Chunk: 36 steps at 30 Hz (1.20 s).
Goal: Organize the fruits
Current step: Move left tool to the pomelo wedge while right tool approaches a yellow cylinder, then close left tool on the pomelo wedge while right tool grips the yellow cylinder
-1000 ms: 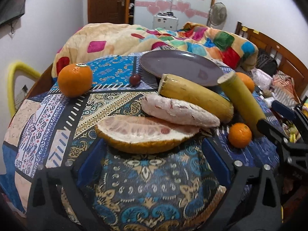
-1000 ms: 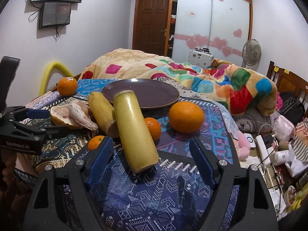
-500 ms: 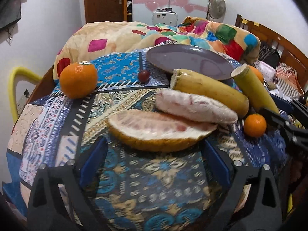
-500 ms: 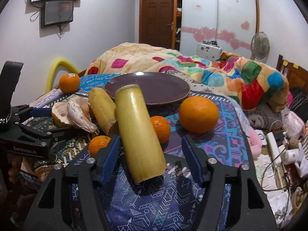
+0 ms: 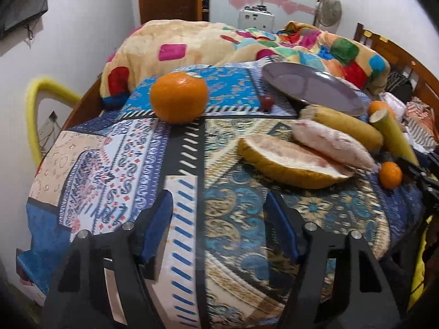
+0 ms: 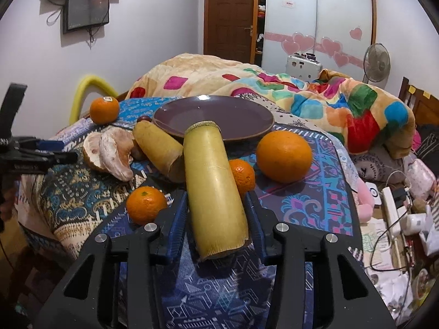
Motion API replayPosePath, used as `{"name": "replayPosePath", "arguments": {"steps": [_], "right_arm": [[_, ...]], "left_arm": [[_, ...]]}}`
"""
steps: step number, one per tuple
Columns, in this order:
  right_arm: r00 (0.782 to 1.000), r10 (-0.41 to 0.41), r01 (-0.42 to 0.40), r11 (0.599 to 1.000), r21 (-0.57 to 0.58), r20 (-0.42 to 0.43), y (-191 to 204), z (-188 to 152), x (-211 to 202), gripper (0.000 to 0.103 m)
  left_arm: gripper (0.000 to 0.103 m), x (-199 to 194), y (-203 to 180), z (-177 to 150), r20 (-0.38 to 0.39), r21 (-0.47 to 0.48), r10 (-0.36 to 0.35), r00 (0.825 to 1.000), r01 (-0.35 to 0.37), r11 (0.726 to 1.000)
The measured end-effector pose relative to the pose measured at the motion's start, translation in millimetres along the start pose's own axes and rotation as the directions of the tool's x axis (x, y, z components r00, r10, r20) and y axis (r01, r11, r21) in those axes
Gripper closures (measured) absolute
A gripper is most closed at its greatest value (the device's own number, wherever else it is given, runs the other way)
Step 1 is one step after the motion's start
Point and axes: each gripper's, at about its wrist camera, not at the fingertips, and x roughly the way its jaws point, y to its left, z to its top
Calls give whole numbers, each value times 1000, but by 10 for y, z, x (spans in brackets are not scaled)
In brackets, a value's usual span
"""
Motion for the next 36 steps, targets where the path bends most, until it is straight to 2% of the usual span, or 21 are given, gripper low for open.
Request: {"name": "replayPosePath", "arguments": {"steps": [4, 6, 8, 10, 11, 12, 16, 18, 21, 26, 31, 33, 36], "right_arm": [[1000, -4, 4, 1000, -7, -9, 5, 11, 0, 64], [1000, -5, 5, 1000, -7, 5, 3, 32, -39, 64], [1000, -6, 7, 1000, -9, 17, -4, 54, -70, 63], [1000, 0, 0, 1000, -8, 19, -22, 67, -69, 61], [1000, 10, -10, 1000, -6, 17, -29, 72, -60, 55], [1000, 8, -8, 1000, -4, 17, -31, 69, -52, 54], [1000, 11, -11, 1000, -18, 9, -6, 46, -4, 53], [1000, 18, -18, 1000, -20, 2, -7, 44, 24, 53], [1000, 27, -27, 1000, -15, -4, -26, 50, 50, 53], [999, 33, -33, 999, -25, -10, -31, 58, 54, 53], [1000, 17, -17, 999, -45, -11, -14, 59, 48, 53], [1000, 18, -18, 999, -39, -11, -21, 56, 47, 53], [1000, 26, -26, 999, -24, -16, -39, 56, 56, 53]], "left_arm": [[32, -16, -203, 33, -11, 21, -62, 998, 62, 998], [23, 18, -327, 57, -19, 29, -79, 997, 80, 996], [20, 97, -471, 95, -36, 41, -87, 996, 88, 995], [17, 165, -574, 137, -50, 49, -80, 996, 83, 995], [13, 188, -630, 156, -52, 58, -76, 996, 79, 995], [12, 208, -686, 173, -50, 66, -75, 996, 78, 995], [6, 283, -760, 236, -52, 38, -47, 998, 49, 998], [6, 312, -736, 268, -47, 17, -41, 998, 42, 999], [6, 314, -662, 278, -35, -2, -67, 997, 67, 998], [7, 259, -574, 198, -36, 52, -46, 998, 48, 997], [8, 157, -252, 111, -55, 34, -3, 998, 5, 999], [11, 124, -90, 80, -62, 13, 27, 998, -26, 1000], [18, 85, 74, 64, -82, -12, 31, 996, -32, 999]]}}
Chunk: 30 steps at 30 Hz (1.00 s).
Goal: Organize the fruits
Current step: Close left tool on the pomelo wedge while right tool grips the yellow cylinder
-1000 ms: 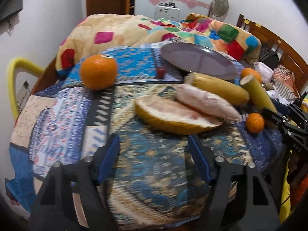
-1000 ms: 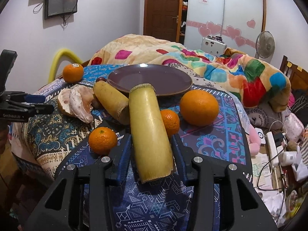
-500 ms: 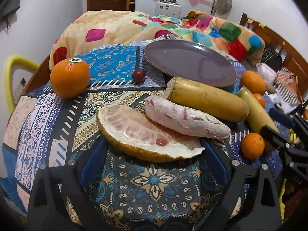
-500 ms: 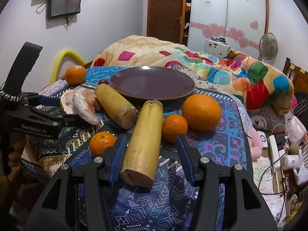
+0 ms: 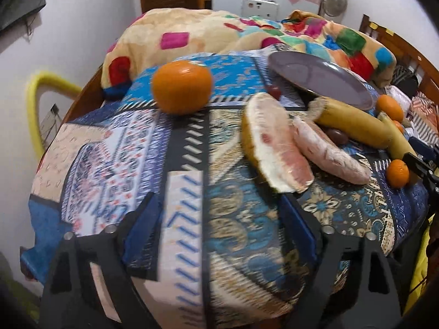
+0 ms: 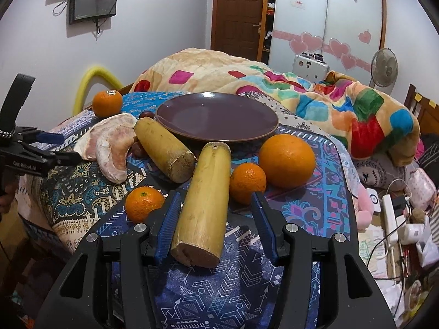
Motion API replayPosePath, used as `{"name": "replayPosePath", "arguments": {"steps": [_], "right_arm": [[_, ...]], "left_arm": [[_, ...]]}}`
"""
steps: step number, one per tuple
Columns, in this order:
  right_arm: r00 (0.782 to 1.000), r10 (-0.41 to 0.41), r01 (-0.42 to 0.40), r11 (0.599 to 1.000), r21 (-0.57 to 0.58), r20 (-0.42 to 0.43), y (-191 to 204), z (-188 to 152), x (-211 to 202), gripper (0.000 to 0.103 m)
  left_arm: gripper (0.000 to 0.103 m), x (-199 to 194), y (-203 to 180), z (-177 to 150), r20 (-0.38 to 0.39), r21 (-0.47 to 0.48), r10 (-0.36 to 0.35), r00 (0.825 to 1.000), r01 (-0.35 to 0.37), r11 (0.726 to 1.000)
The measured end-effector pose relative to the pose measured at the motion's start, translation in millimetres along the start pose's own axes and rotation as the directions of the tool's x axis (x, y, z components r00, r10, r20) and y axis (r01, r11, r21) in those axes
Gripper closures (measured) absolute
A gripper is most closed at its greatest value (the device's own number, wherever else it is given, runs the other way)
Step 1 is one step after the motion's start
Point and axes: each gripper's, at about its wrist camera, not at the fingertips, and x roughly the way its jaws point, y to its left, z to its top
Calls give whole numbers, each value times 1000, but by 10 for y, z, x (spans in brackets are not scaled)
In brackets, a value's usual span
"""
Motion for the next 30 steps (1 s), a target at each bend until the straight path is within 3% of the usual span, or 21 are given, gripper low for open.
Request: {"name": "replayPosePath", "arguments": {"steps": [7, 12, 20, 24, 26, 29, 30], "right_arm": [[1000, 9, -9, 1000, 13, -29, -20, 29, 54, 53], [998, 36, -34, 999, 34, -56, -68, 89, 112, 53], [996, 35, -35, 999, 4, -82, -67, 153, 154, 53], [996, 28, -29, 999, -16, -89, -41, 145, 151, 53], [995, 34, -36, 999, -14, -90, -42, 138, 142, 58], [993, 66, -67, 998, -7, -98, -31, 123, 127, 70], [994, 59, -60, 998, -11, -97, -19, 117, 121, 70]], "left_arm": [[21, -58, -196, 46, -5, 71, -48, 999, 48, 996], [35, -6, -295, 227, 25, 67, -40, 999, 39, 997], [36, 183, -388, 458, -18, 107, -44, 999, 46, 993], [35, 271, -306, 519, -58, 75, -84, 995, 88, 993], [39, 301, -267, 510, -68, 61, -100, 993, 104, 993], [55, 237, -279, 451, -51, 89, -93, 994, 98, 991], [55, 218, -278, 433, -50, 91, -86, 995, 91, 992]]}}
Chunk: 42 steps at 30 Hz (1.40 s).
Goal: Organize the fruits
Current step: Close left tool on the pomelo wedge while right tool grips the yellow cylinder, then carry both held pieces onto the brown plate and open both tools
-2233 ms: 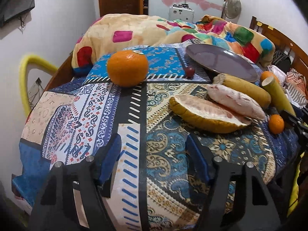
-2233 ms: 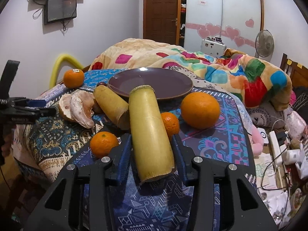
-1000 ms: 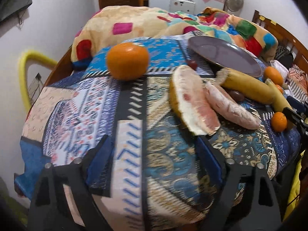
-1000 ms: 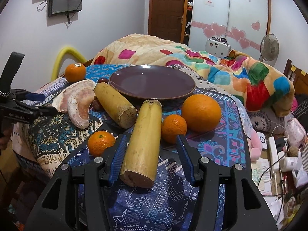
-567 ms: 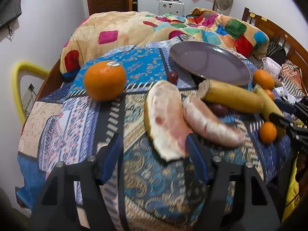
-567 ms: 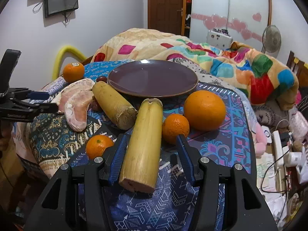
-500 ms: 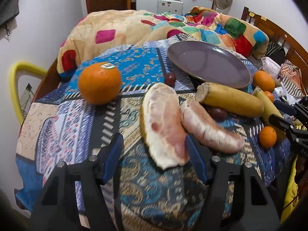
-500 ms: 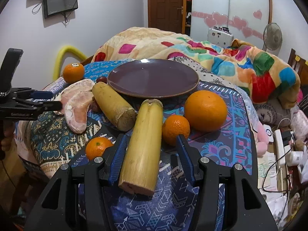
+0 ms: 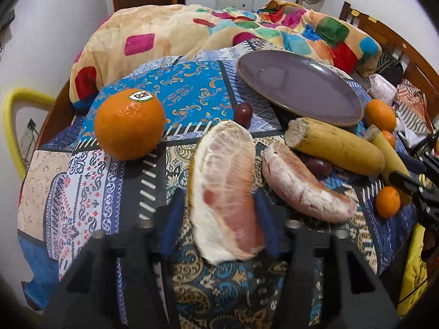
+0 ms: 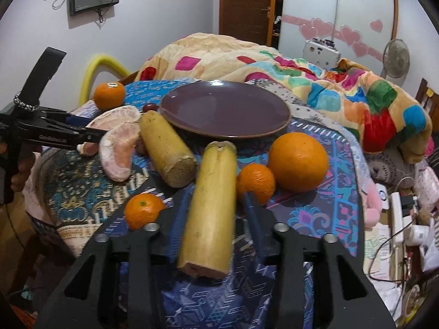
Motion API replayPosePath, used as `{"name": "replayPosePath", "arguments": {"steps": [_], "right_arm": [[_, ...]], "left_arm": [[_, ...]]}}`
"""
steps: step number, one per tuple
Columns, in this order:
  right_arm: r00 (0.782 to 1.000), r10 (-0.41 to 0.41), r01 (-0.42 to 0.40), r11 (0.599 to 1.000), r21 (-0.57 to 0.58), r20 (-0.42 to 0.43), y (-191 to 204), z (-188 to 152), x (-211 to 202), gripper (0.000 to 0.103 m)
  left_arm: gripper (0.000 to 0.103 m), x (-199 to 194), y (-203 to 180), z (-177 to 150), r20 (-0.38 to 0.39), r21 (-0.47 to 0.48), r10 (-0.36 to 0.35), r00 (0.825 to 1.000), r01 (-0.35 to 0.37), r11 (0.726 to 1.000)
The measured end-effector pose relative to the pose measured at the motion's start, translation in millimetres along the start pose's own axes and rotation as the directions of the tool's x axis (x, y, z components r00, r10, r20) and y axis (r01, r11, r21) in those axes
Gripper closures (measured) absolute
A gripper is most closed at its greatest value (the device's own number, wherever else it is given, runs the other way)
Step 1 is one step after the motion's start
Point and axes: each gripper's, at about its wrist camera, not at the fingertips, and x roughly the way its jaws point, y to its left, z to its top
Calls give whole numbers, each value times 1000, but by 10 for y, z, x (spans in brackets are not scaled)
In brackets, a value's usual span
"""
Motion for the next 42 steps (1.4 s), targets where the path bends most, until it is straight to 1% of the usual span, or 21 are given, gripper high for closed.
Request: {"name": "replayPosePath", "arguments": {"steps": [3, 7, 10, 13, 15, 18, 23, 27, 30, 31, 33, 36, 38, 42], "right_arm": [[1000, -18, 18, 1000, -20, 0, 46, -19, -15, 70], [1000, -19, 19, 999, -26, -15, 33, -64, -68, 71], [999, -13, 12, 1000, -25, -41, 15, -98, -118, 71], [998, -2, 1, 1000, -21, -70, 2, -96, -129, 71], [996, 4, -5, 1000, -20, -90, -8, -63, -106, 71], [993, 5, -9, 999, -33, -118, -11, -10, -51, 70], [985, 11, -21, 998, -57, -172, -10, 56, 59, 68], [980, 5, -19, 997, -69, -197, -9, 84, 144, 68], [980, 15, -26, 998, -49, -197, -28, 95, 164, 68], [981, 20, -28, 999, -40, -194, -41, 96, 163, 70], [981, 27, -33, 999, -30, -192, -59, 96, 158, 70], [982, 24, -31, 999, -33, -186, -53, 101, 125, 71], [985, 22, -29, 999, -36, -170, -33, 112, 75, 71], [993, 9, -15, 999, -46, -120, -9, 164, -100, 72]], "left_arm": [[55, -54, 27, -74, -1, 4, 11, 1000, -11, 1000], [55, -148, 75, -180, -22, 3, 17, 1000, -17, 1000], [55, -234, 61, -294, -36, 29, 28, 999, -27, 999], [55, -281, -8, -351, -44, 82, 59, 997, -55, 995], [55, -264, -39, -329, -57, 108, 72, 996, -66, 992], [54, -203, -38, -249, -85, 115, 67, 994, -57, 992], [53, -112, -38, -120, -97, 131, 59, 994, -46, 990], [52, -54, -49, -37, -104, 141, 49, 993, -34, 989], [51, -20, -43, -6, -105, 130, 42, 994, -28, 991], [51, -14, -48, -3, -102, 131, 42, 994, -28, 991], [51, -8, -63, 0, -95, 143, 49, 994, -35, 989], [52, -21, -87, -7, -83, 154, 61, 995, -47, 987], [53, -51, -134, -17, -70, 177, 80, 994, -66, 982], [53, -179, -224, 5, -30, 197, 79, 996, -72, 978]]}}
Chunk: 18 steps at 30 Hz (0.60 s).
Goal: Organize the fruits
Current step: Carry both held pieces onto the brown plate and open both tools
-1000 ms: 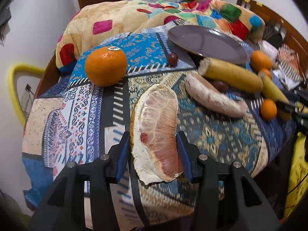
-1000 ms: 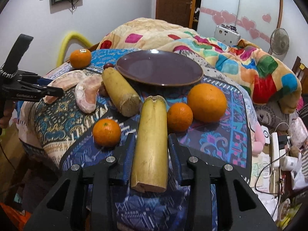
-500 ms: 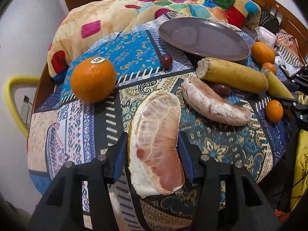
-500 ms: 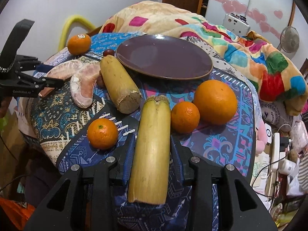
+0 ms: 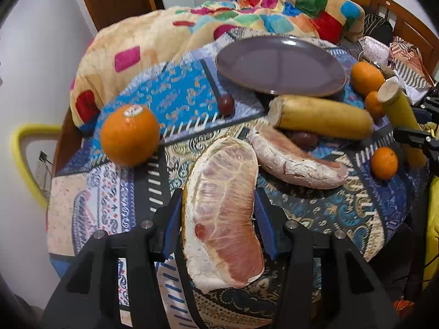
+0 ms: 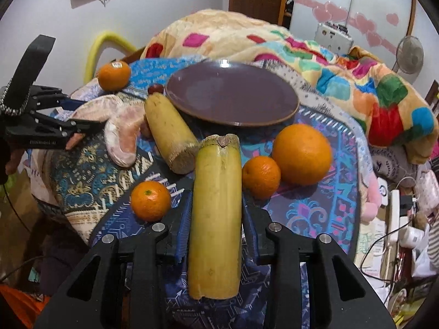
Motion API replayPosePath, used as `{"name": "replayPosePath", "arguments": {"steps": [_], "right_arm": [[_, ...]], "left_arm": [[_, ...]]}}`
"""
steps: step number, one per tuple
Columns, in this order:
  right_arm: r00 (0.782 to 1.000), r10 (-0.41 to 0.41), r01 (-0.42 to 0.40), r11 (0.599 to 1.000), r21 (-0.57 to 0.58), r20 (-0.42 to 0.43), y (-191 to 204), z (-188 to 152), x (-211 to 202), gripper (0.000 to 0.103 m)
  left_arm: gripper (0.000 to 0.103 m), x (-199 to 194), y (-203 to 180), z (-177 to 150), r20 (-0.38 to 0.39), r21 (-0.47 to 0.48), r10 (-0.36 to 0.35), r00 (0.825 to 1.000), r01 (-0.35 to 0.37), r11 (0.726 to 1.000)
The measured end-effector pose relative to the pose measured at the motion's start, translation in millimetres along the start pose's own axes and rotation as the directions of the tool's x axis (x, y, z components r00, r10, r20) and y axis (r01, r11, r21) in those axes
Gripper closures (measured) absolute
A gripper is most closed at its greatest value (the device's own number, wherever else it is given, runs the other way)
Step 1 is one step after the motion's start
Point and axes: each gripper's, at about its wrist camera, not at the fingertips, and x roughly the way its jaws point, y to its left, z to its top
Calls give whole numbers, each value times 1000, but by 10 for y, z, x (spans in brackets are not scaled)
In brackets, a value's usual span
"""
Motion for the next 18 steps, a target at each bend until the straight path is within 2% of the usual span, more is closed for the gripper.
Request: {"name": "replayPosePath", "arguments": {"steps": [10, 18], "right_arm": [[994, -42, 39, 999, 33, 103, -153, 194, -337, 72], [978, -76, 66, 996, 55, 195, -282, 439, -545, 72]], "left_arm": [[53, -405, 15, 303, 141, -20, -8, 990, 11, 1000], [53, -473, -1, 627, 208, -32, -7, 978, 14, 999]]}}
